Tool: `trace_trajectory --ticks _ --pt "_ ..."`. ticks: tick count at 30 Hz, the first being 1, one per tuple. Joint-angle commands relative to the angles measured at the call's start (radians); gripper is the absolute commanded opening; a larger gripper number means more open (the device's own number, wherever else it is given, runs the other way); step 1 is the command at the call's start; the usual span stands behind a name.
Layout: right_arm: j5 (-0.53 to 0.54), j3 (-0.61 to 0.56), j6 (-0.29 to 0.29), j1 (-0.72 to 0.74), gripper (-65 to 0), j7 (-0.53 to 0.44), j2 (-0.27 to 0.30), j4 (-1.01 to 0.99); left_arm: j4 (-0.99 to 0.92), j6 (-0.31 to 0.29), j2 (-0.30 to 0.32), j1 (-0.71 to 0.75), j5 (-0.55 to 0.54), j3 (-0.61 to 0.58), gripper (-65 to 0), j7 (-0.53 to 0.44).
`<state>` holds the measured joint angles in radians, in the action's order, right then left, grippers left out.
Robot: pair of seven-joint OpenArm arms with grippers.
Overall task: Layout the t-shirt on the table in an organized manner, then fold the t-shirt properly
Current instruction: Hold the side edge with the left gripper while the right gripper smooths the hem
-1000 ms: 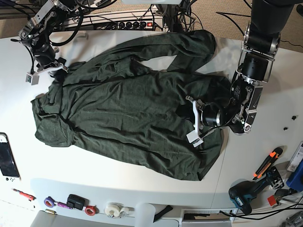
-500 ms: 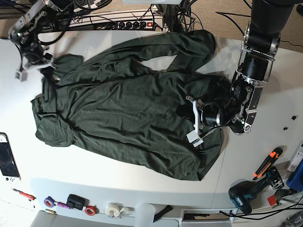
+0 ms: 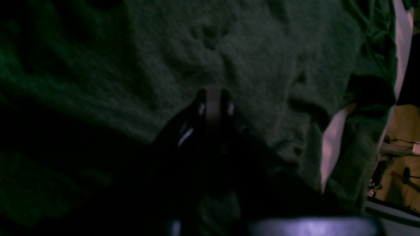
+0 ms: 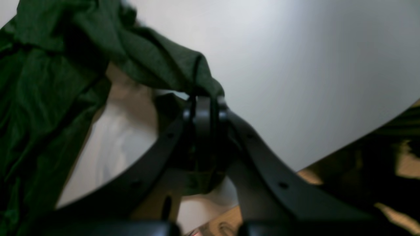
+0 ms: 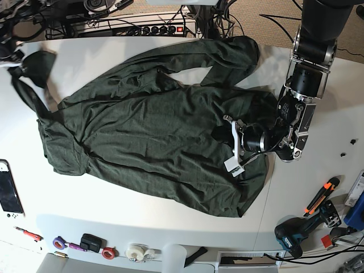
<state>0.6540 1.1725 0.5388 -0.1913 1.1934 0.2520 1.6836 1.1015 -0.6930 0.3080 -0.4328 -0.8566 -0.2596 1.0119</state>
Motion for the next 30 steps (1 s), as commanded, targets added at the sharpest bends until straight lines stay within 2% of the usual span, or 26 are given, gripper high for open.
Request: trace_trajectory --ticks 1,7,9,12,16,18,20,23,25,30 --pt "0.009 0.007 0.0 0.003 -65.0 -0.033 0.045 0.018 0.016 -0.005 0.005 -0.03 -0.019 0.007 -65.0 -0.018" --pt "0.012 0.006 -0.006 0.008 -65.0 -0.091 0.15 0.018 0.016 -0.005 0.004 -0.03 -0.019 0.007 -65.0 -0.018" --pt "0.043 0.004 -0.005 0.021 -65.0 -0.093 0.175 0.018 0.016 -0.005 0.002 -0.03 -0.019 0.007 -65.0 -0.019" --pt "0.098 -0.029 -0.005 0.059 -65.0 -0.097 0.196 0.018 0.016 -0.005 -0.003 -0.03 -0.018 0.007 -65.0 -0.032" --pt "0.073 -0.169 0.01 0.151 -65.0 -0.11 0.191 0.018 0.016 -0.005 -0.003 -0.03 -0.018 0.007 -65.0 -0.044" --pt "0.008 -0.287 0.008 0.204 -65.0 -0.154 0.19 0.016 0.016 -0.005 -0.003 -0.03 -0.018 0.007 -65.0 -0.044" --pt "-0.104 -0.421 -0.016 0.265 -65.0 -0.232 0.191 0.016 0.016 -0.005 -0.003 -0.03 -0.018 0.007 -65.0 -0.044" --pt "-0.312 -0.622 -0.11 0.378 -65.0 -0.361 0.191 0.013 0.016 -0.005 -0.003 -0.029 -0.018 0.007 -65.0 -0.044" --pt "-0.411 -0.742 -0.17 0.47 -65.0 -0.426 0.192 -0.019 0.016 -0.005 -0.003 -0.03 -0.018 0.007 -65.0 -0.044" --pt "-0.523 -0.982 -0.222 0.75 -65.0 -0.529 0.191 -0.29 0.016 -0.005 -0.003 -0.029 -0.018 0.007 -65.0 -0.044"
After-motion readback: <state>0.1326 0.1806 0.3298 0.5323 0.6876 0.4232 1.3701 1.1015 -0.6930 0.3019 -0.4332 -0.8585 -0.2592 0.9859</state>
